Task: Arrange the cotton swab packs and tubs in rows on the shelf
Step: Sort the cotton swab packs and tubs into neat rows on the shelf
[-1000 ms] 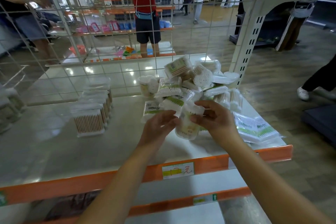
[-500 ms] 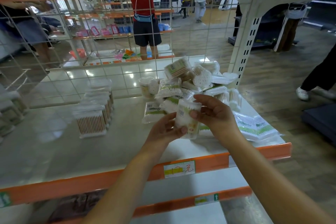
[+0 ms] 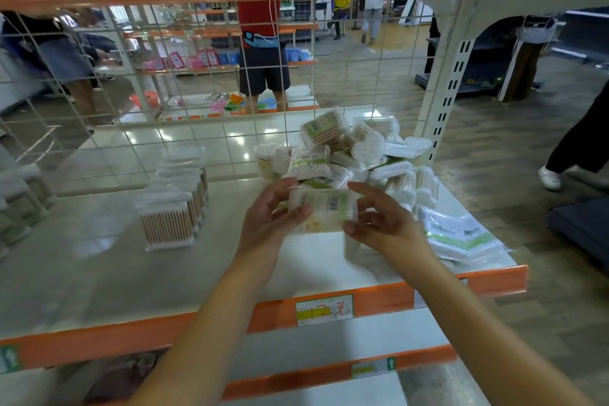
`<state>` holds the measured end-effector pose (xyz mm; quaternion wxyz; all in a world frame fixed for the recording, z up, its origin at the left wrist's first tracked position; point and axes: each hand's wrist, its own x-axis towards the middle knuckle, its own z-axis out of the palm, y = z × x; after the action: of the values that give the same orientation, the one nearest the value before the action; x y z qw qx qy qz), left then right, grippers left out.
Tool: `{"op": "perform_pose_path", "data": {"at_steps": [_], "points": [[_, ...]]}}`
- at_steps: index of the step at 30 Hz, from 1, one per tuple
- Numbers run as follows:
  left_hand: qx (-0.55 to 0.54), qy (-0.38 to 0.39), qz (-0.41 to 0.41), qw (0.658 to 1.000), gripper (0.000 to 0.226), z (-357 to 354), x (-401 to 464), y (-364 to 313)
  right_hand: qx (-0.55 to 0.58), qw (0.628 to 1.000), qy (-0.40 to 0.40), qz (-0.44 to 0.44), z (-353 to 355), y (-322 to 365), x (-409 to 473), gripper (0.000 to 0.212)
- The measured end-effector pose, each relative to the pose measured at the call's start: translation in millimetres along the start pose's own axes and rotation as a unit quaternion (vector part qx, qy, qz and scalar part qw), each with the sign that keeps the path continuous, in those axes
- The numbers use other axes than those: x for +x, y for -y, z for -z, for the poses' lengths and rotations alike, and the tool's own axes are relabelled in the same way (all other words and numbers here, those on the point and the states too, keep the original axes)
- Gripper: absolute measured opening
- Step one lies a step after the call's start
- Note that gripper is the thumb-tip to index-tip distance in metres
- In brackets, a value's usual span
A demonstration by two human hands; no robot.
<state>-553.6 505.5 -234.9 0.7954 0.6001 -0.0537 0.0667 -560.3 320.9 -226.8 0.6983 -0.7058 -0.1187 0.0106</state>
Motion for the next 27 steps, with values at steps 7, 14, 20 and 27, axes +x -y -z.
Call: {"op": "perform_pose_path", "data": {"at_steps": [7,14,20,27], "points": [[-0.014,-0.020,-0.003,1.000,0.061,1,-3,0,-0.001,0.999,0.004,-0.047,-5,-13,-7,0.049],[-0.006,-0.026,-0.009,1.000,0.064,0,-5,1,-0.021,0.992,0.064,-0.103,-14,-19,-17,0.051],[0.050,-0.043,-0.012,0.998,0.055,0,-10,2,-0.069,0.991,0.058,-0.103,-27,-22,-20,0.044],[0.293,-0.035,-0.062,0.953,0.037,13,-20,0,-0.158,0.985,-0.016,-0.069,-53,-31,-22,0.035]]}}
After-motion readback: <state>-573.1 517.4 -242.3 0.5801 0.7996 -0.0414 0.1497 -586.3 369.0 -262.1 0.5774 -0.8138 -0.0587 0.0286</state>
